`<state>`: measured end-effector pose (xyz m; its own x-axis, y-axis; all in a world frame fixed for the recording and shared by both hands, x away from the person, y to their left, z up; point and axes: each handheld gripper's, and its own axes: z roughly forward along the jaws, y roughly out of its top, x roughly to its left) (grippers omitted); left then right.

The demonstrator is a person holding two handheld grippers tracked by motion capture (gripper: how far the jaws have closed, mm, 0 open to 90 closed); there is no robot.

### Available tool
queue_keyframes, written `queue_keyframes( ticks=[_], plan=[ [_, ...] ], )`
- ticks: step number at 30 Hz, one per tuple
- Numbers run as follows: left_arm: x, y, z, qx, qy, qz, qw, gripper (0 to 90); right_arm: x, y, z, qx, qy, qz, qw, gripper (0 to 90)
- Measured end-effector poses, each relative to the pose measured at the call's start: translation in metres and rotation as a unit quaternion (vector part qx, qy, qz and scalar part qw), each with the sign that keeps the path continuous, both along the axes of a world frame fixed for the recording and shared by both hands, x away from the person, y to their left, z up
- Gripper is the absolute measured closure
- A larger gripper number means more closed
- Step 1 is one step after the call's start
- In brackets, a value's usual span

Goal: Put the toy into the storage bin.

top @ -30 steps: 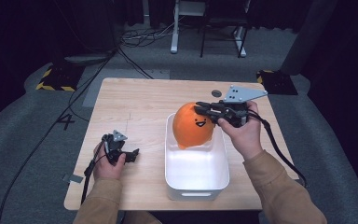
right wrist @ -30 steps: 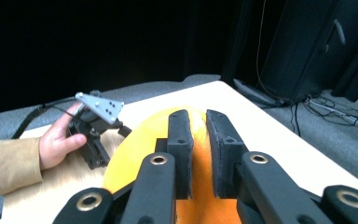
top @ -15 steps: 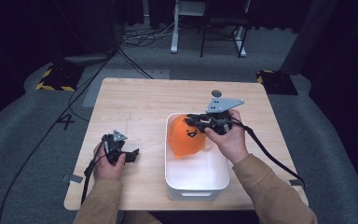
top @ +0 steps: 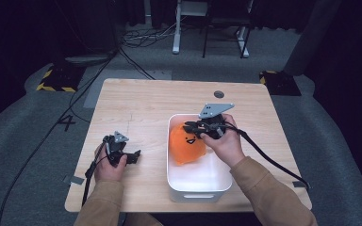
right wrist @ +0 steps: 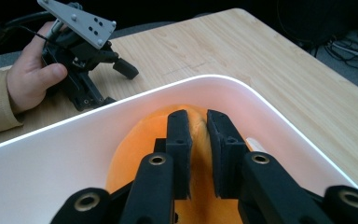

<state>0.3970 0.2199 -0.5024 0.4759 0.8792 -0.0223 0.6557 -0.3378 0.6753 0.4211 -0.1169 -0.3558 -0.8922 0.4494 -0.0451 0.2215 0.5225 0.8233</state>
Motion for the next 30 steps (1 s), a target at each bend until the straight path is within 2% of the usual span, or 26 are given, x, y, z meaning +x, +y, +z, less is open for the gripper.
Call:
queue_keyframes(
  ticks=[7,9,14,25,30],
  plan=[
    [0.000,0.000,0.000,0.000,0.000,0.000,1.0000,11.4,0.001,0.007,-0.004,-0.027,0.015,-0.007,0.9995,78.9],
    [0.000,0.000,0.000,0.000,0.000,0.000,1.0000,11.3,0.002,0.009,-0.005,-0.042,0.016,-0.006,0.9989,78.5],
    [0.000,0.000,0.000,0.000,0.000,0.000,1.0000,11.4,0.002,0.012,-0.009,-0.057,0.023,-0.008,0.9981,77.7],
    [0.000,0.000,0.000,0.000,0.000,0.000,1.0000,11.4,0.004,0.010,-0.008,-0.053,0.044,-0.015,0.9975,71.8],
    [0.000,0.000,0.000,0.000,0.000,0.000,1.0000,11.3,0.006,0.008,-0.007,-0.054,0.047,-0.018,0.9973,67.5]
  ],
)
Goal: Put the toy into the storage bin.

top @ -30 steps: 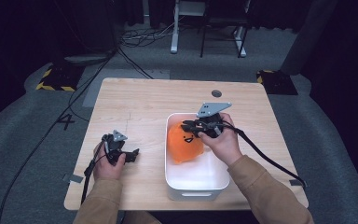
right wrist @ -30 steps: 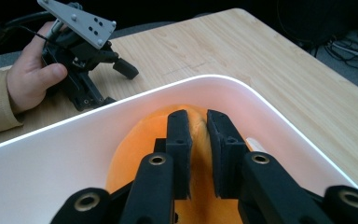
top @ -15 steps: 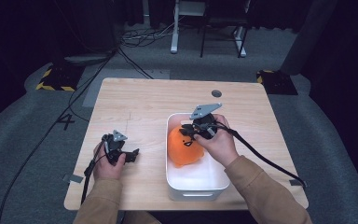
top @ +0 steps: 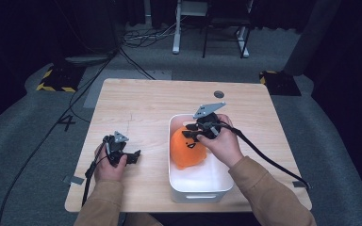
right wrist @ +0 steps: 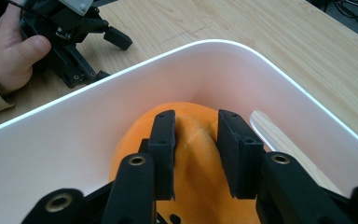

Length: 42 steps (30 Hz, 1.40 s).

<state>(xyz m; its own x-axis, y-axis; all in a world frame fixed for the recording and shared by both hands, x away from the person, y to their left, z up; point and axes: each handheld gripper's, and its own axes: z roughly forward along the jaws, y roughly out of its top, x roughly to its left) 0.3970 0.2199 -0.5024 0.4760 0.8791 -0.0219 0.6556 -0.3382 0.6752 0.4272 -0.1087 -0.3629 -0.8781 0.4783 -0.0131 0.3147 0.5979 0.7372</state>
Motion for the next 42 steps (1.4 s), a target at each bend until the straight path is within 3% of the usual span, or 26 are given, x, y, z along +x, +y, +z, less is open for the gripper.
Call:
queue_keyframes(
  ticks=[16,23,30,35,42],
  plan=[
    [0.000,0.000,0.000,0.000,0.000,0.000,1.0000,11.3,-0.001,-0.004,0.005,0.003,-0.016,-0.011,0.9998,57.5],
    [0.000,0.000,0.000,0.000,0.000,0.000,1.0000,11.3,-0.004,-0.013,0.018,0.020,-0.031,-0.013,0.9992,54.4],
    [0.000,0.000,0.000,0.000,0.000,0.000,1.0000,11.3,-0.007,-0.035,0.039,0.029,-0.063,-0.032,0.9971,46.5],
    [0.000,0.000,0.000,0.000,0.000,-0.001,1.0000,11.4,-0.005,-0.056,0.049,0.047,-0.064,-0.052,0.9955,43.1],
    [0.000,0.000,0.000,0.000,0.000,-0.001,1.0000,11.4,-0.002,-0.085,0.055,0.052,-0.074,-0.076,0.9930,38.8]
  ],
)
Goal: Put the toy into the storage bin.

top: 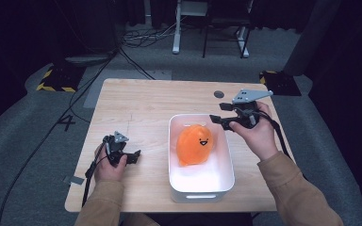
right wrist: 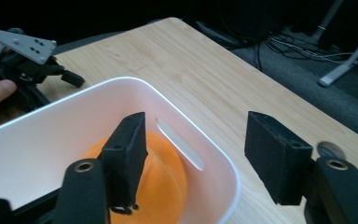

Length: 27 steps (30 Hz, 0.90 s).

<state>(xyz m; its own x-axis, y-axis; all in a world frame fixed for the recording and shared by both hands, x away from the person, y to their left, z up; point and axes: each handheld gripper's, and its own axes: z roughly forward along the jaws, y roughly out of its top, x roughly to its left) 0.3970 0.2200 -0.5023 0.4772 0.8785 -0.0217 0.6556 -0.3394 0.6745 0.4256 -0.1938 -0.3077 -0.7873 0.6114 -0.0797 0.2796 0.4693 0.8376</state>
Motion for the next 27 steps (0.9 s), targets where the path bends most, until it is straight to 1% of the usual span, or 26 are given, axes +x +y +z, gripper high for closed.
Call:
queue_keyframes(
  ticks=[2,3,5,6,7,8,9,11,12,13,14,16,20,21,22,24,25,26,27],
  plan=[
    [0.000,0.000,0.000,0.000,0.000,0.000,1.0000,11.4,0.000,-0.006,0.002,-0.020,-0.005,-0.012,0.9997,36.1],
    [0.000,0.000,0.000,0.000,0.000,0.000,1.0000,11.3,-0.001,-0.008,0.002,-0.019,-0.007,-0.016,0.9997,36.2],
    [0.000,0.000,0.000,0.000,0.000,0.000,1.0000,11.3,-0.001,-0.017,0.002,-0.008,-0.005,-0.016,0.9998,36.0],
    [0.000,0.000,0.000,0.000,0.000,0.001,1.0000,11.3,-0.001,-0.020,0.002,-0.007,-0.005,-0.017,0.9998,35.8],
    [0.000,0.000,0.000,0.000,0.000,0.001,1.0000,11.3,-0.001,-0.024,0.001,-0.009,-0.004,-0.027,0.9996,33.6],
    [0.000,0.000,0.000,0.000,0.000,0.000,1.0000,11.4,-0.001,-0.027,0.001,-0.020,-0.002,-0.032,0.9993,32.5],
    [0.000,0.000,0.000,0.000,0.000,0.000,1.0000,11.3,-0.001,-0.031,0.000,-0.018,-0.005,-0.038,0.9991,32.5],
    [0.000,0.000,0.000,0.000,0.000,0.000,1.0000,11.4,0.000,-0.040,-0.001,-0.010,0.000,-0.042,0.9991,32.3],
    [0.000,0.000,0.000,0.000,0.000,0.000,1.0000,11.3,0.000,-0.044,-0.001,-0.012,0.002,-0.048,0.9988,31.2],
    [0.000,0.000,0.000,0.000,0.000,0.000,1.0000,11.3,0.000,-0.047,-0.001,-0.027,0.005,-0.054,0.9982,29.4],
    [0.000,0.000,0.000,0.000,0.000,0.000,1.0000,11.4,0.000,-0.051,-0.002,-0.031,-0.002,-0.058,0.9978,29.8],
    [0.000,0.000,0.000,0.000,0.000,0.000,1.0000,11.4,0.001,-0.058,-0.003,-0.028,0.003,-0.065,0.9975,29.8],
    [0.000,0.000,0.000,0.000,0.000,0.001,1.0000,11.3,0.002,-0.070,-0.010,-0.041,0.006,-0.086,0.9954,29.1],
    [0.000,0.000,0.000,0.000,0.000,0.000,1.0000,11.3,0.002,-0.072,-0.013,-0.038,0.012,-0.090,0.9952,29.1],
    [0.000,0.000,0.000,0.000,0.000,0.001,1.0000,11.3,0.002,-0.075,-0.015,-0.047,0.013,-0.095,0.9943,28.6],
    [0.000,0.000,0.000,0.000,0.000,0.000,1.0000,11.4,0.002,-0.080,-0.020,-0.055,0.015,-0.104,0.9930,28.6],
    [0.000,0.000,0.000,0.000,0.000,0.000,1.0000,11.3,0.001,-0.083,-0.023,-0.052,0.019,-0.111,0.9923,28.6],
    [0.000,0.000,0.000,0.000,0.000,0.000,1.0000,11.3,0.001,-0.086,-0.027,-0.056,0.026,-0.114,0.9915,28.6],
    [0.000,0.000,0.000,-0.001,0.000,0.001,1.0000,11.4,0.001,-0.088,-0.030,-0.054,0.029,-0.117,0.9912,28.6]
  ],
)
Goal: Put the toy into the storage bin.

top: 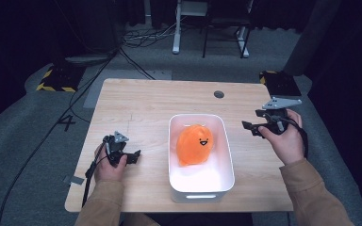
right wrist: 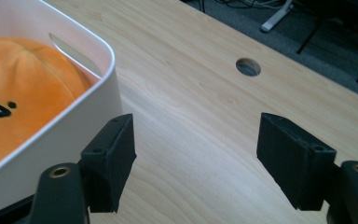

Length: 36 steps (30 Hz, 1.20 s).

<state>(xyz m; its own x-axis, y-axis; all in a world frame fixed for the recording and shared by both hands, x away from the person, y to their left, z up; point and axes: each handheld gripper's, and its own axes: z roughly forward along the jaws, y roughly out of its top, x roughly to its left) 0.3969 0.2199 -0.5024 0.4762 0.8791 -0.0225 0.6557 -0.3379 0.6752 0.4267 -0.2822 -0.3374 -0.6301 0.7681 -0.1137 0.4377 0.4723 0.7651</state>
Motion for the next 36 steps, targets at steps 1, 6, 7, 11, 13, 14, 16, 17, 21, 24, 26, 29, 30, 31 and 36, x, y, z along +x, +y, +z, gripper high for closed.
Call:
queue_keyframes(
  ticks=[1,6,7,11,13,14,16,17,21,24,26,29,30,31,36],
  plan=[
    [0.000,0.000,0.000,0.001,0.000,0.000,1.0000,11.4,0.000,-0.004,-0.004,0.000,0.005,-0.004,1.0000,28.4],
    [0.000,0.000,0.000,0.001,0.000,-0.001,1.0000,11.3,0.000,-0.014,-0.022,-0.006,0.026,-0.014,0.9995,28.0],
    [0.000,0.000,0.000,0.001,0.000,0.000,1.0000,11.3,0.000,-0.017,-0.026,-0.004,0.029,-0.017,0.9994,27.8],
    [0.000,0.000,0.000,0.000,0.000,0.000,1.0000,11.4,-0.001,-0.026,-0.042,0.003,0.042,-0.026,0.9988,26.6],
    [0.000,0.000,0.000,0.001,0.000,0.000,1.0000,11.4,-0.002,-0.031,-0.051,0.022,0.054,-0.024,0.9980,26.1],
    [0.000,0.000,0.000,0.000,0.000,0.000,1.0000,11.4,-0.002,-0.033,-0.056,0.033,0.059,-0.023,0.9974,25.9],
    [0.000,0.000,0.000,0.001,0.000,0.000,1.0000,11.3,-0.003,-0.037,-0.064,0.042,0.059,-0.021,0.9972,24.8],
    [0.000,0.000,0.000,0.001,0.000,0.000,1.0000,11.3,-0.004,-0.038,-0.068,0.042,0.056,-0.023,0.9973,24.2],
    [0.000,0.000,0.000,0.001,0.000,-0.001,1.0000,11.4,-0.005,-0.044,-0.083,0.041,0.059,-0.026,0.9971,23.8],
    [0.000,0.000,0.000,0.001,0.000,0.000,1.0000,11.4,-0.006,-0.048,-0.093,0.035,0.061,-0.026,0.9972,23.7],
    [0.000,0.000,0.000,0.001,0.000,0.000,1.0000,11.4,-0.007,-0.050,-0.098,0.038,0.066,-0.029,0.9967,23.6],
    [0.000,0.000,0.000,0.001,0.000,0.000,1.0000,11.3,-0.009,-0.053,-0.108,0.033,0.070,-0.030,0.9966,23.6],
    [0.000,0.000,0.000,0.001,0.000,0.000,1.0000,11.4,-0.009,-0.055,-0.111,0.032,0.072,-0.029,0.9964,23.6],
    [0.000,0.000,0.000,0.001,0.000,0.000,1.0000,11.4,-0.010,-0.056,-0.114,0.032,0.076,-0.030,0.9962,23.6],
    [0.000,0.000,0.000,0.001,0.000,0.000,1.0000,11.3,-0.012,-0.060,-0.127,0.029,0.085,-0.030,0.9955,23.3]
  ],
)
